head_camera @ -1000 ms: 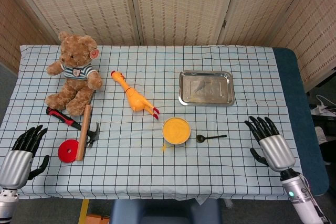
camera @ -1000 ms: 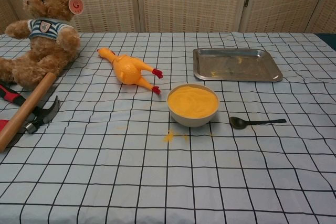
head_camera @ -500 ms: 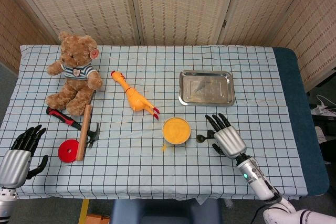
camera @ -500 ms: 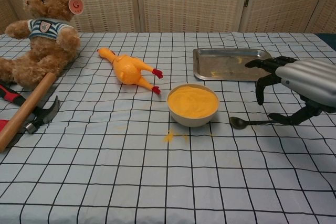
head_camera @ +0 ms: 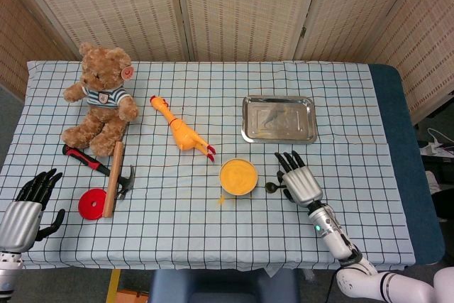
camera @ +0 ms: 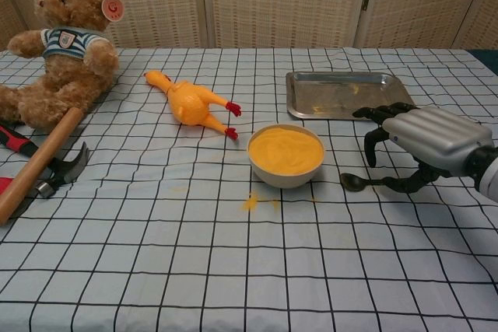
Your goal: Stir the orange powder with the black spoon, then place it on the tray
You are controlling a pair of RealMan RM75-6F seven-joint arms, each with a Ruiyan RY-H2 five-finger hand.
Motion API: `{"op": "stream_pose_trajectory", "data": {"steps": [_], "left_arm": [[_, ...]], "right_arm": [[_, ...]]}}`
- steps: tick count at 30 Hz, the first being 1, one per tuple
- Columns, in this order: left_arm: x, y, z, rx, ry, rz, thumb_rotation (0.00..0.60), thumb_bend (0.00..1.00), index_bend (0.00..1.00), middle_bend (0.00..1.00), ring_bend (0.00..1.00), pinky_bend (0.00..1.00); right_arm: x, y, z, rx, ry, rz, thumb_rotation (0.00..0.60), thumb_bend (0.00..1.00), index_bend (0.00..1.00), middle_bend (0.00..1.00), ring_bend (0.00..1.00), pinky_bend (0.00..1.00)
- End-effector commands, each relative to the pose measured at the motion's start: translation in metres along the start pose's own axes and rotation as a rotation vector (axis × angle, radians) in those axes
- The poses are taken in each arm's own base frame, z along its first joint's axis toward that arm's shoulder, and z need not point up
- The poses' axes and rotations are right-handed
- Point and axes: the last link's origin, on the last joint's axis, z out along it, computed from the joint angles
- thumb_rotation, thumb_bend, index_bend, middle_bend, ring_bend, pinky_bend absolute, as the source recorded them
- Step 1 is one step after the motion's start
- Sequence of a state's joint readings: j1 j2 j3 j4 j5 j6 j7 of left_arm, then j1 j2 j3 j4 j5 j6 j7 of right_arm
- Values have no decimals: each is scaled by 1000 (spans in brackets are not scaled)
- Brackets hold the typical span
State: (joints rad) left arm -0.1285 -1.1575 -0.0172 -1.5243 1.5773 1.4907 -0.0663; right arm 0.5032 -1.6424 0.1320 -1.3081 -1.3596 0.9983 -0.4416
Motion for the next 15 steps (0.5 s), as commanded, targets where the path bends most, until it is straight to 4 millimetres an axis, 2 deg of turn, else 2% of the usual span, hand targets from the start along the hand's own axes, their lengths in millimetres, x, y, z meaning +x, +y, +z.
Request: {"op": "stream_pose_trajectory", "data": {"steps": [1,15], "left_arm": [[-1,0,0,1,-6,0,600,448,0,0,0,118],[-2,-2,2,3,-20,-4,600,448,0,0,0,118]], "right_arm": [[-3,-1,4,-4,-10,-2,600,269,477,0,0,0],[-12,-8,11,-7,-33,9,600,269,502,0,0,0]]}}
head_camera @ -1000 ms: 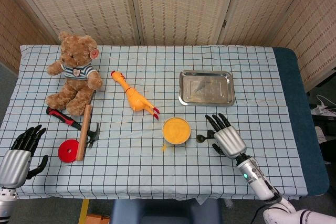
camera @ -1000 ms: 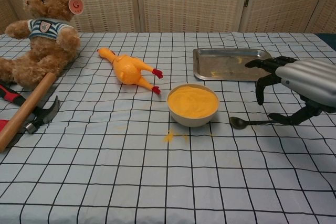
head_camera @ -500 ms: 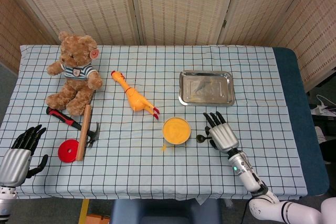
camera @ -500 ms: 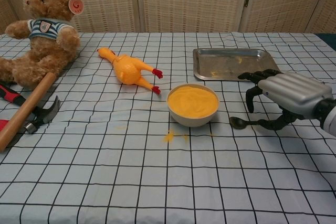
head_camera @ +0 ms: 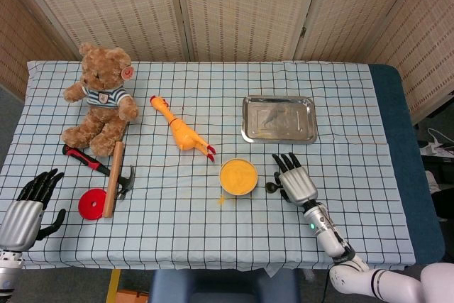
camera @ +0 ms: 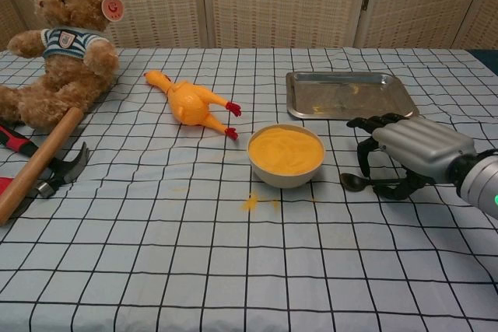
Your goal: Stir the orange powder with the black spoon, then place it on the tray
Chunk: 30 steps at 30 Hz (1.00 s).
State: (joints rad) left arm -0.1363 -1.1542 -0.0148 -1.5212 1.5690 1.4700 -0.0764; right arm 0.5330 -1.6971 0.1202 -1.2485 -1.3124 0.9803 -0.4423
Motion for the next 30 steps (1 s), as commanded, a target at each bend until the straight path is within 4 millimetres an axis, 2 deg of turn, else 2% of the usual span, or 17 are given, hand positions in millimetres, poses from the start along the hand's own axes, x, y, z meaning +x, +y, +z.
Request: {"op": "stream_pose_trajectory", "data": {"steps": [1,11,17,25,30], "left_arm": [[0,0,0,-1,-1,1,600,448,0,0,0,118],[1,0,-1,-9,-2,1,600,448,0,0,0,118],[1,0,-2,-8,-6,3,600,449,0,0,0,118],[1,0,-2,-6,-4,2,600,448,0,0,0,118],[2,0,-2,-5,-1,3,600,448,0,0,0,118]], "right_arm": [[-1,-1,1,0,-2,1,600,269,505,0,0,0],[-3,-3,1,-8,-4,8,600,286,525,0,0,0],[-2,-3,2,-9,-3,8,600,381,582,0,0,0],[-1,-3,1,-10,-2,6,600,389,622,0,0,0],[9,0,-2,-12,37,16,600,390,631,0,0,0]]}}
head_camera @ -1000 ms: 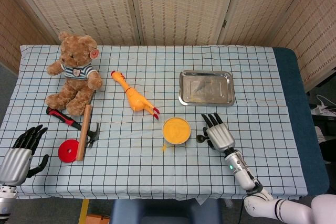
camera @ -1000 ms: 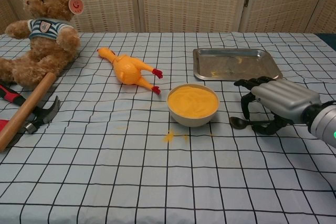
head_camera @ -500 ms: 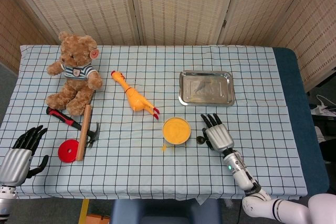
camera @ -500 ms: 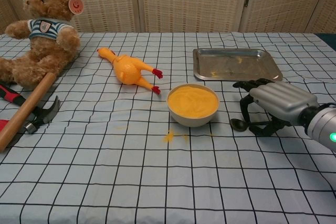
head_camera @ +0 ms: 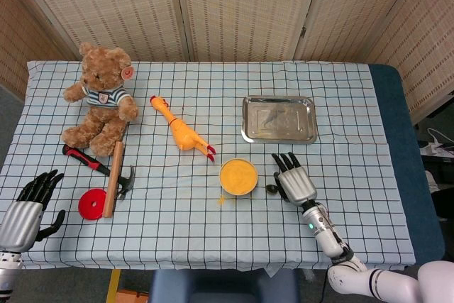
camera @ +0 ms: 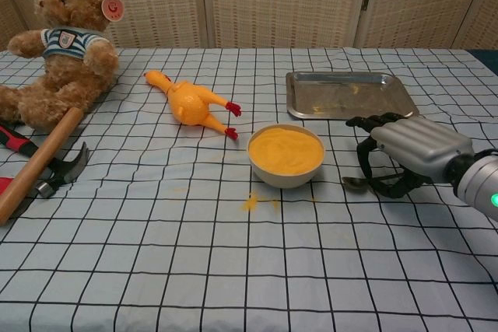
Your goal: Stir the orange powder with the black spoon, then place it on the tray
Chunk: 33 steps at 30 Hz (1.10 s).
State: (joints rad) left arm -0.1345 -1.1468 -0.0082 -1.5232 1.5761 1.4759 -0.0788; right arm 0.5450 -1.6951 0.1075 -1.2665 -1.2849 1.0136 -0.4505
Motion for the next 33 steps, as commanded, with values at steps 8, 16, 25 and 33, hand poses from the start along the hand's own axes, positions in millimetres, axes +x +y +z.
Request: {"op": "stream_pose_trajectory", "data": {"steps": [8,16,25,33], "left_arm": [[0,1,-1,-5,2,-2,600,448,0,0,0,118],[-2,3,0,-6,-7,-2,600,448,0,0,0,118],[1,1,0,-4,1,-13,600,448,0,0,0,118],[3,-1,0,-5,0,-30,600,448,0,0,0,119]], "right_arm": [[41,9,-10,-21,139,50,600,391,632,0,0,0],[71,-13,3,30,178,85,600,396,618,0,0,0],[69,-67,28,121,97,49,600,396,595,0,0,0],[69,-84,36,114,51,30,600,396,446,0,0,0]]}}
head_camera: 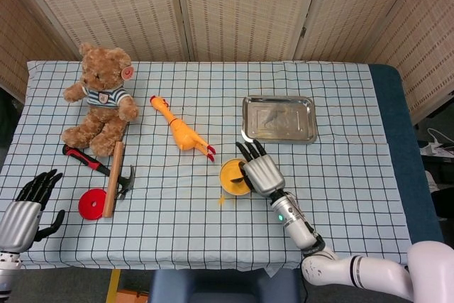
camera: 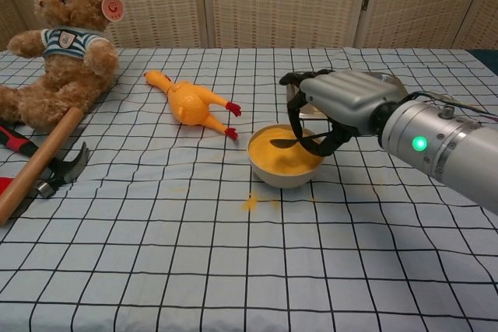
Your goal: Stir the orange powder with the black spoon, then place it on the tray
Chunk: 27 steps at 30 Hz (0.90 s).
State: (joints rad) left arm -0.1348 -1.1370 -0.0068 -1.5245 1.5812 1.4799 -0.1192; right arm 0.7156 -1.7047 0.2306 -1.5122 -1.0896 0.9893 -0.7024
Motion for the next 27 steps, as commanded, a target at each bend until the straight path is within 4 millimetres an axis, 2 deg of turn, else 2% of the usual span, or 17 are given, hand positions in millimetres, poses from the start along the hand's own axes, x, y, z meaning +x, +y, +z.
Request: {"op": "stream_pose_trajectory", "data": {"steps": [1,9,16,21,27], "left_arm": [[0,0,0,-1,-4,1,600,448,0,0,0,119],[-1,0,0,1,-4,8,600,450,0,0,0,119],[-3,1,1,2,-12,13,600,448,0,0,0,119],[-5,1,3,6,-20,16,600,449,0,0,0,120],[-7,1,4,11,-29,21,600,448,0,0,0,120]], "right_arm": [[0,-6,2,1,-15,-6,600,396,425,0,0,0],[6,3,-2,-16,-1,-25,600,396,392,0,0,0],[10,32,-1,-54,53,-39,600,392,427,0,0,0],[7,51,7,-58,94,-67,600,381,441,0,0,0],[-6,63,8,-45,202,-90,600,329,460,0,0,0]]}}
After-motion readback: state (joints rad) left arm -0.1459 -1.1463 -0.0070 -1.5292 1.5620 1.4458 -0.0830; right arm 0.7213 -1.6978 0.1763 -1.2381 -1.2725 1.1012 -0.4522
